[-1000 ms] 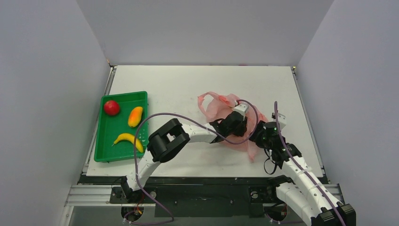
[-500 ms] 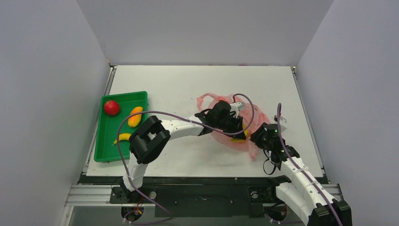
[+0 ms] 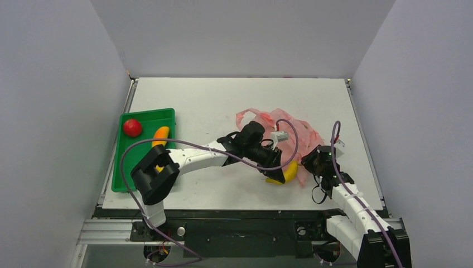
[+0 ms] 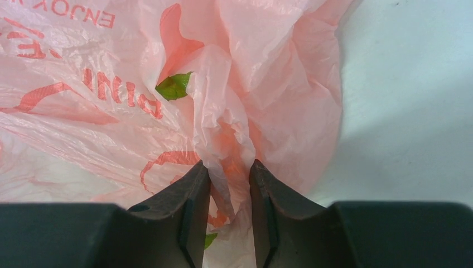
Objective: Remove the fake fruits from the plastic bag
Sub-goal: Adjust the plastic bag at the center of the board, then place the fake fruit in the bin.
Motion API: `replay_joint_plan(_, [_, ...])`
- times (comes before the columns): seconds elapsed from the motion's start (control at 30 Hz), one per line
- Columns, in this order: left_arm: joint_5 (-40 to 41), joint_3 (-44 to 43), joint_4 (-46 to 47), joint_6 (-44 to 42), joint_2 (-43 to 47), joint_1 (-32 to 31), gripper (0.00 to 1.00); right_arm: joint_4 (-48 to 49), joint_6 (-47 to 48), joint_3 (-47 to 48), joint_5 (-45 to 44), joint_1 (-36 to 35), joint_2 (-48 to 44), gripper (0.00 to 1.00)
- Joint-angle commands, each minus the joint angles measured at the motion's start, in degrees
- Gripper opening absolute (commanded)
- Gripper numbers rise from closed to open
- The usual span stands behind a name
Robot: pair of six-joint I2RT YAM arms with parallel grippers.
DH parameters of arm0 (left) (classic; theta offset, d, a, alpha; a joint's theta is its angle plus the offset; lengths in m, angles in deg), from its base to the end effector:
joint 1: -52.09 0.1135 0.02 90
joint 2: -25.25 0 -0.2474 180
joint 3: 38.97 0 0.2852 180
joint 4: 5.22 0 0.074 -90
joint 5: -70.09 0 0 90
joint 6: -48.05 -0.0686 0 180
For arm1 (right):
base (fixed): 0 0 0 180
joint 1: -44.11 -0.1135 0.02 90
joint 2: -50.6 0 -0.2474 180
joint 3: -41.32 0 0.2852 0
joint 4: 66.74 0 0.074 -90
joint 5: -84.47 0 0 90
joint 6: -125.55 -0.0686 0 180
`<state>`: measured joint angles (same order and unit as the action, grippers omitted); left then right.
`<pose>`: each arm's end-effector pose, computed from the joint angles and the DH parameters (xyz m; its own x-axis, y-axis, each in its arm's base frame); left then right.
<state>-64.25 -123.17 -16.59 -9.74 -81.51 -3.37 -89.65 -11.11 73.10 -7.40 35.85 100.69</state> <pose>0.2195 -0.4035 0.1723 -0.7571 0.4275 -0.4941 0.6080 0.1840 -0.7723 0.2371 0.0322 0.1197 -0.5343 0.6570 -0.5319 0.3924 0.7501 0.5323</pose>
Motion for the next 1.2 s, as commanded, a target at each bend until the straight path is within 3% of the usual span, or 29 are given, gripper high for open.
replay_joint_plan(0.0, [-6.3,1.1,-4.8,-8.4,10.4,1.0,0.00,7.3,-0.4,-0.6,-0.6,3.0,3.5,0.26])
replay_joint_plan(0.13, [-6.6,5.6,-11.0,-13.7,18.3,5.3,0.00,12.1,-1.3,-0.9,-1.2,6.2,8.4,0.24])
replay_joint_plan(0.27, [0.0,10.9,-17.7,-15.4,28.3,13.8,0.00,13.7,-3.3,-0.9,-2.7,11.0,12.3,0.26])
replay_joint_plan(0.37, [12.4,13.4,-24.7,-14.9,34.9,23.5,0.00,13.7,-2.8,-0.2,-2.8,14.7,13.9,0.28])
replay_joint_plan(0.47, [30.5,15.0,-32.6,-15.2,41.4,31.8,0.00,12.7,-0.4,1.6,-2.5,16.5,14.2,0.29])
replay_joint_plan(0.6, [53.1,18.9,-35.3,-14.1,47.5,37.2,0.00,9.3,3.6,4.8,-0.8,17.1,13.0,0.30])
replay_joint_plan(0.73, [64.8,22.6,-34.5,-9.0,49.5,42.0,0.00,5.2,6.9,6.6,0.7,17.0,8.0,0.33])
replay_joint_plan(1.0, [67.1,26.1,-31.2,4.2,43.3,48.8,0.00,-1.0,10.5,9.7,1.4,15.7,-4.4,0.45])
replay_joint_plan(1.17, [62.9,26.1,-27.2,6.5,37.3,49.5,0.00,-2.3,11.1,10.7,3.6,13.9,-6.1,0.47])
